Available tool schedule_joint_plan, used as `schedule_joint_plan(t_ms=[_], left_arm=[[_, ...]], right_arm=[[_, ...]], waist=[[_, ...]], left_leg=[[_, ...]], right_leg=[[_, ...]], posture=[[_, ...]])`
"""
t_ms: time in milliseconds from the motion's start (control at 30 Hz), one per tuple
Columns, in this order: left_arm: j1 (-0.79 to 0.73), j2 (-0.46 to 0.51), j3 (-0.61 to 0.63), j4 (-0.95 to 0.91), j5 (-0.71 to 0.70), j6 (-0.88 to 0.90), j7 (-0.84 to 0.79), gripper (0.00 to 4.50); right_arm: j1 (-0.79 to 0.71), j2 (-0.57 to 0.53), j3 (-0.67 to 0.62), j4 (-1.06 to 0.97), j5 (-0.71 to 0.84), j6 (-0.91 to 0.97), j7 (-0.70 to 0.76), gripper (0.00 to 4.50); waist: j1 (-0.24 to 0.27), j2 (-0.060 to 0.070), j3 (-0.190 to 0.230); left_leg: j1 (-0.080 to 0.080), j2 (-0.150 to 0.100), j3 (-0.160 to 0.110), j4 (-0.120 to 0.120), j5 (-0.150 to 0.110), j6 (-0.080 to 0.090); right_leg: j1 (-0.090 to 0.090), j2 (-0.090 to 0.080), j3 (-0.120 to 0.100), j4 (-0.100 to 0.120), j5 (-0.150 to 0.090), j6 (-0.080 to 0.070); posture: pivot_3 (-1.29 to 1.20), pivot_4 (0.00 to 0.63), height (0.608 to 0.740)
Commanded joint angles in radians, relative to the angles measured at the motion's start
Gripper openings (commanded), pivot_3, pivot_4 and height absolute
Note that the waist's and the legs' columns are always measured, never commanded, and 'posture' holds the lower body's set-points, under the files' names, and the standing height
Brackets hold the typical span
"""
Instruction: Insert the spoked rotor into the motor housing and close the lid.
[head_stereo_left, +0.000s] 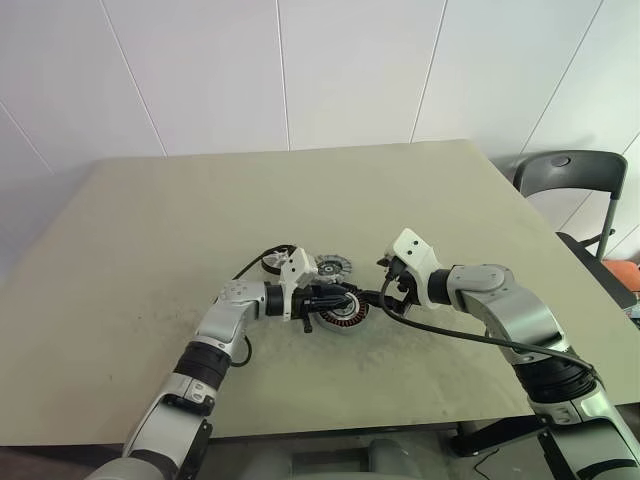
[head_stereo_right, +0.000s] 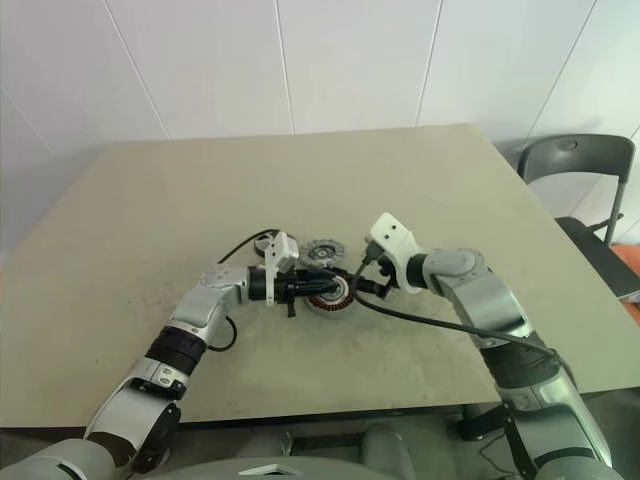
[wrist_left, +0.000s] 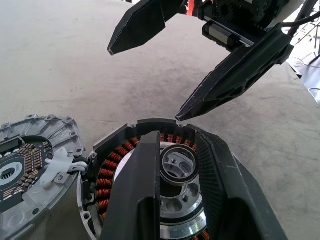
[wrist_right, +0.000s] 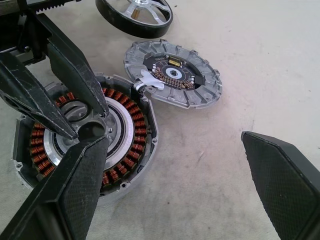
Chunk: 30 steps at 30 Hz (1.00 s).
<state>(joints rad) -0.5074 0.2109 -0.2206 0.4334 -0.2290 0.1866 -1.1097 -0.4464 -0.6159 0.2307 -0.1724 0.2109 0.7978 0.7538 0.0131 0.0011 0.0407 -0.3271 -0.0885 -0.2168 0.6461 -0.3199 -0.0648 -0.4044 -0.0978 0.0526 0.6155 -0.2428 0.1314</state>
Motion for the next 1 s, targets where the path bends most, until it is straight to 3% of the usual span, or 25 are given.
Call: schedule_joint_plan(t_ms=[33,133,467,733,1000], left_arm=[[-0.007,-0.01,0.013,-0.015,-0.005,-0.014,0.018,1.68],[-0.017,-0.012,0.018,-0.01,-0.001,-0.005,0.04,2.65],[-0.033,-0.034,0.128,-0.105,-0.129,0.042,0.064,2.65],[0.004,-0.021,0.114,-0.155,-0.155,0.096,0.052,0.02],[-0.001,0.011,0.046,-0.105,-0.038,0.08,0.115,0.02]], right_arm=[[-0.022,0.007,-0.014,-0.029,-0.003,-0.016,-0.005,4.5],[-0.026,0.009,-0.016,-0.026,-0.003,-0.018,-0.007,4.5],[-0.028,0.013,-0.02,-0.018,-0.006,-0.025,-0.01,4.5],[-0.034,-0.045,-0.066,0.014,0.002,-0.041,0.027,4.5],[-0.032,-0.074,-0.098,0.02,0.006,-0.051,0.032,4.5]], waist=[[0.0,0.0,0.0],[0.0,0.0,0.0],[0.0,0.0,0.0],[0.0,0.0,0.0],[-0.001,0.0,0.0]], left_leg=[[0.0,0.0,0.0,0.0,0.0,0.0],[0.0,0.0,0.0,0.0,0.0,0.0],[0.0,0.0,0.0,0.001,0.0,0.0],[0.0,0.0,0.0,0.001,0.0,0.0],[0.001,0.0,0.0,0.001,0.0,0.0]], right_leg=[[0.0,0.0,0.0,0.0,0.0,0.0],[0.0,0.0,0.0,0.0,0.0,0.0],[0.0,0.0,0.0,0.001,0.0,0.0],[0.0,0.0,0.0,0.001,0.0,0.0],[0.0,0.0,0.0,0.001,0.0,0.0]], posture=[[0.0,0.0,0.74],[0.0,0.0,0.74],[0.0,0.0,0.74],[0.0,0.0,0.74],[0.0,0.0,0.74]])
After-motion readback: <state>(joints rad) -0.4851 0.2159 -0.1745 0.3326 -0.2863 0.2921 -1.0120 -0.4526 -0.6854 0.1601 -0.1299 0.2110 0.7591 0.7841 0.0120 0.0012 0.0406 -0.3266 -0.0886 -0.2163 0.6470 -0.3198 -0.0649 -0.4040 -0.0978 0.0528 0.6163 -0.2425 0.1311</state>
